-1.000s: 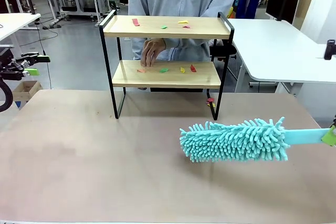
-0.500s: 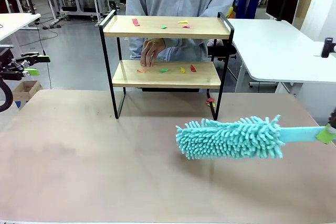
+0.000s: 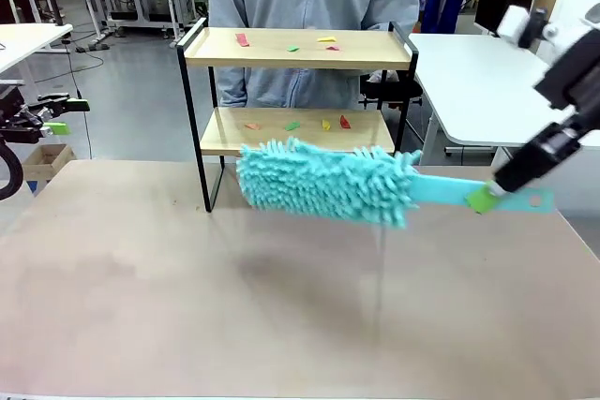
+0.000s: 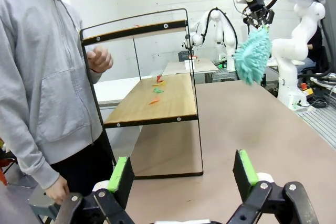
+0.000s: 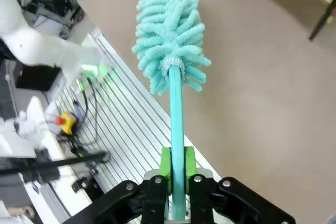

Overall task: Clean the shelf.
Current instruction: Clean the specific section of the Shelf indicated by the human with the Duster.

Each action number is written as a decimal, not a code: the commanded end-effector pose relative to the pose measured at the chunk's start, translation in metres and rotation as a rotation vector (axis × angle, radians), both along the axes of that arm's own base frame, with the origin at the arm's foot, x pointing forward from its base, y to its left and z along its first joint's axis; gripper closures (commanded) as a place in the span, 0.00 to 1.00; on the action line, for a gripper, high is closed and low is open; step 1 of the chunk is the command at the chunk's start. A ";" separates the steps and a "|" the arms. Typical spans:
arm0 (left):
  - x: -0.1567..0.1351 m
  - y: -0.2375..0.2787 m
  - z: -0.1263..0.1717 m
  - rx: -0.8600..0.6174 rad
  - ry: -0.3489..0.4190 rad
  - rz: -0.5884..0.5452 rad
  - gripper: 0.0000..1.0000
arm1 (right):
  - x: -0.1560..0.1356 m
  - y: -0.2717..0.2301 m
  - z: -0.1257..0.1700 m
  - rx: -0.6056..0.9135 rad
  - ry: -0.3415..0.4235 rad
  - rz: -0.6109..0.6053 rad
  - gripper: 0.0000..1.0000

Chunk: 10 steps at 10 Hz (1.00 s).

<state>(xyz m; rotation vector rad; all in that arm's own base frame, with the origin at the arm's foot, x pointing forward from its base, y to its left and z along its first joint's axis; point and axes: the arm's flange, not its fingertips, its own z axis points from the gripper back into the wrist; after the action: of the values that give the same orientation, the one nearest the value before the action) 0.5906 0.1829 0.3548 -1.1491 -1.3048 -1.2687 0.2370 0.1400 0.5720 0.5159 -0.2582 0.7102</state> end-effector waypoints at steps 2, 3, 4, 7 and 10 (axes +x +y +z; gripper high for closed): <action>-0.002 -0.001 0.001 0.008 -0.012 -0.003 0.00 | 0.001 0.057 -0.001 0.149 -0.019 -0.194 0.87; -0.002 -0.001 0.001 0.008 -0.012 -0.003 0.00 | 0.006 0.079 -0.004 0.156 -0.030 -0.284 0.87; -0.002 -0.001 0.001 0.008 -0.012 -0.003 0.00 | 0.016 0.095 -0.006 0.176 -0.012 -0.314 0.87; -0.002 -0.001 0.001 0.008 -0.012 -0.003 0.00 | 0.043 0.118 -0.012 0.151 -0.008 -0.342 0.87; -0.002 -0.001 0.001 0.008 -0.012 -0.003 0.00 | 0.024 0.102 -0.014 0.152 -0.009 -0.339 0.87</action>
<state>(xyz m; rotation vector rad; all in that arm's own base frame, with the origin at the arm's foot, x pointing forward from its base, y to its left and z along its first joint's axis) 0.5906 0.1829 0.3544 -1.1494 -1.3045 -1.2680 0.2691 0.2466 0.5544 0.5954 -0.3950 0.3815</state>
